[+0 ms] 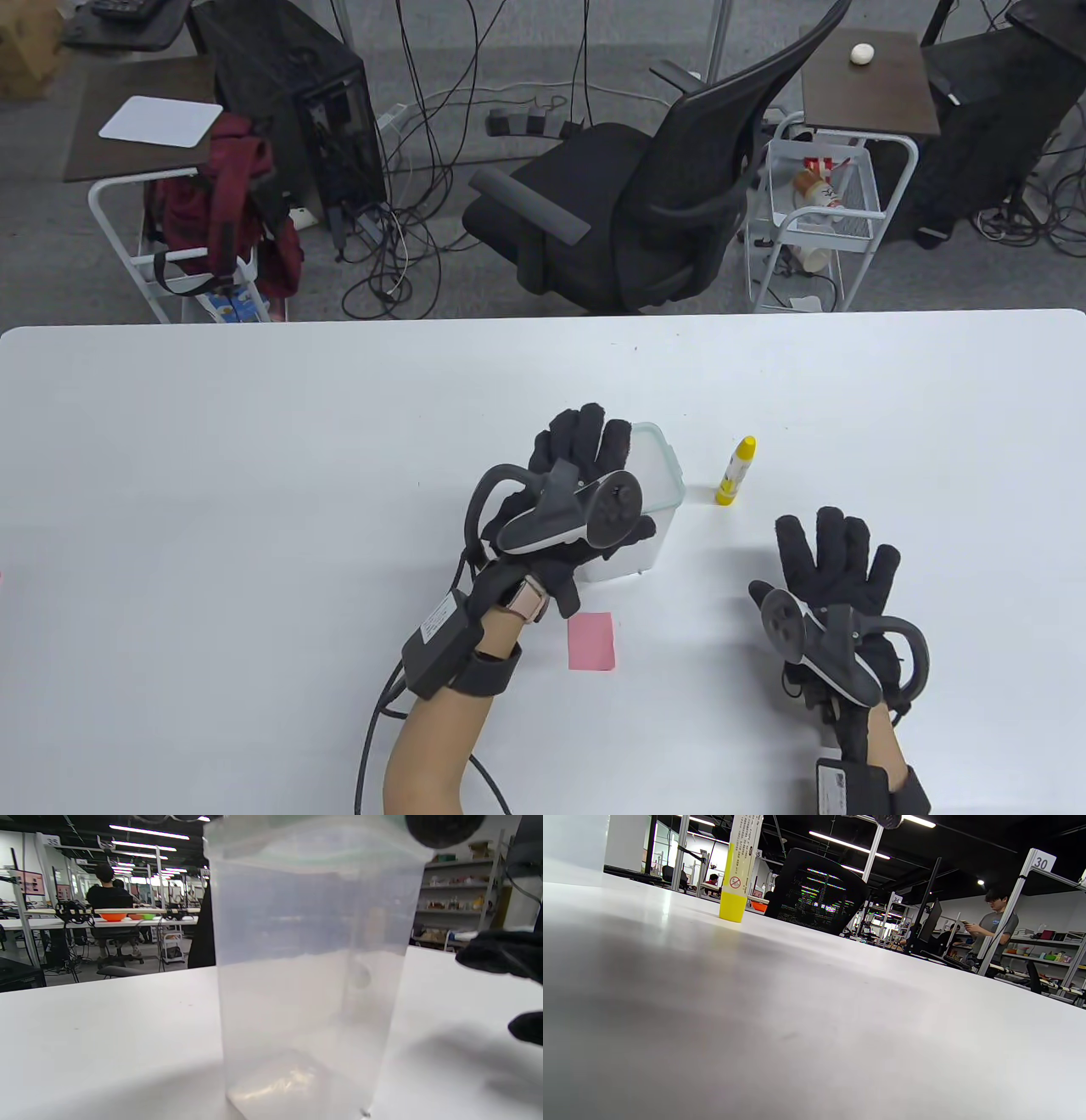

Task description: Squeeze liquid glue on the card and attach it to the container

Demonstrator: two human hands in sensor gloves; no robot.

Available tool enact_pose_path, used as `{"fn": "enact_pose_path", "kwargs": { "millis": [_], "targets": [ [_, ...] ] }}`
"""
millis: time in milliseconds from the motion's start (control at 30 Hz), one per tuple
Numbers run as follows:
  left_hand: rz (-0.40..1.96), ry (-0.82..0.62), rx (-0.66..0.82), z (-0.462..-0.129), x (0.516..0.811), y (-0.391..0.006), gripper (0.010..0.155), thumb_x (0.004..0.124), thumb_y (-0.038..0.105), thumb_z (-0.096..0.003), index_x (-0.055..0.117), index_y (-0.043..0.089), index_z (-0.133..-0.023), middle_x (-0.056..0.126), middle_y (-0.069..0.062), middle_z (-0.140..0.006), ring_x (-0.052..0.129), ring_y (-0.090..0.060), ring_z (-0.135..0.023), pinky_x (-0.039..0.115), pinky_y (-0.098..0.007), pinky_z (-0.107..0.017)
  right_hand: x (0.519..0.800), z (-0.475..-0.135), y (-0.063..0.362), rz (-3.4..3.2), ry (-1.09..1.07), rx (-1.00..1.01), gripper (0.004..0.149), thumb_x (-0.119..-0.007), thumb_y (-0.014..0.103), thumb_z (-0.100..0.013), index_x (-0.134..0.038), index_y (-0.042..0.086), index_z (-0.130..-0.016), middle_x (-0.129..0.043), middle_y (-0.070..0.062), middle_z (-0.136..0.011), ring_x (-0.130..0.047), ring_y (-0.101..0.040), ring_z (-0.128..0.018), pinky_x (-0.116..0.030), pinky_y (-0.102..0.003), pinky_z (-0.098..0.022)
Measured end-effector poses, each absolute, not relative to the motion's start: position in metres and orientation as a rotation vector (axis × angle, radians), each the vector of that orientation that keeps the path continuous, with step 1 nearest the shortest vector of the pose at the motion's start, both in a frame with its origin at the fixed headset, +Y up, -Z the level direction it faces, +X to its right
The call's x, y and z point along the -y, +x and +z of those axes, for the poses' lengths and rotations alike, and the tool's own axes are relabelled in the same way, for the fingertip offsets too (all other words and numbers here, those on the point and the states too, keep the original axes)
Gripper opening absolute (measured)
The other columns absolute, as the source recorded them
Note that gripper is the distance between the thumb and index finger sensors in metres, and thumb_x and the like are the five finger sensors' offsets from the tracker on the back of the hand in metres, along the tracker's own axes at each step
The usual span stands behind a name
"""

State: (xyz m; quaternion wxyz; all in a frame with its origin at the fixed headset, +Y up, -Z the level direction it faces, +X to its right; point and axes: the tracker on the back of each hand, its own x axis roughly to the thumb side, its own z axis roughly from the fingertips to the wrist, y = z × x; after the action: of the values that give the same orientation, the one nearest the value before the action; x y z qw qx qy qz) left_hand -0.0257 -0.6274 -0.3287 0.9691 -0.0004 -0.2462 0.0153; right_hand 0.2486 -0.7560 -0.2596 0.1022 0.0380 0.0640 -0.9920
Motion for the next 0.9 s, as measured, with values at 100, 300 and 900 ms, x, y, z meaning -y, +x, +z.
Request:
{"fn": "enact_pose_path", "kwargs": {
  "millis": [100, 300, 900],
  "targets": [
    [0.186, 0.086, 0.465, -0.308, 0.625, -0.049, 0.097, 0.062, 0.068, -0.0505, 0.030, 0.008, -0.119, 0.029, -0.027, -0.125, 0.041, -0.054, -0.113, 0.047, -0.063, -0.082, 0.756, -0.259, 0.248, -2.928, 0.103, -0.185, 0.081, -0.042, 0.066, -0.055, -0.013, 0.024, -0.117, -0.017, -0.024, -0.124, -0.030, -0.050, -0.116, -0.027, -0.072, -0.080],
    [0.426, 0.104, 0.370, -0.260, 0.664, -0.099, 0.086, 0.064, 0.062, -0.0535, 0.040, 0.009, -0.117, 0.047, -0.023, -0.122, 0.056, -0.051, -0.109, 0.056, -0.060, -0.078, 0.756, -0.258, 0.243, -2.923, 0.079, -0.180, 0.080, -0.043, 0.066, -0.055, -0.015, 0.024, -0.117, -0.020, -0.023, -0.125, -0.034, -0.049, -0.116, -0.030, -0.071, -0.080],
    [0.694, 0.116, 0.202, -0.241, 0.729, -0.152, 0.068, 0.065, 0.052, -0.0553, 0.057, 0.014, -0.110, 0.070, -0.015, -0.112, 0.079, -0.040, -0.097, 0.071, -0.051, -0.071, 0.752, -0.271, 0.254, -3.339, 0.220, -0.225, 0.080, -0.050, 0.066, -0.053, -0.031, 0.023, -0.117, -0.042, -0.016, -0.122, -0.056, -0.041, -0.109, -0.049, -0.063, -0.081]
  ]
}}
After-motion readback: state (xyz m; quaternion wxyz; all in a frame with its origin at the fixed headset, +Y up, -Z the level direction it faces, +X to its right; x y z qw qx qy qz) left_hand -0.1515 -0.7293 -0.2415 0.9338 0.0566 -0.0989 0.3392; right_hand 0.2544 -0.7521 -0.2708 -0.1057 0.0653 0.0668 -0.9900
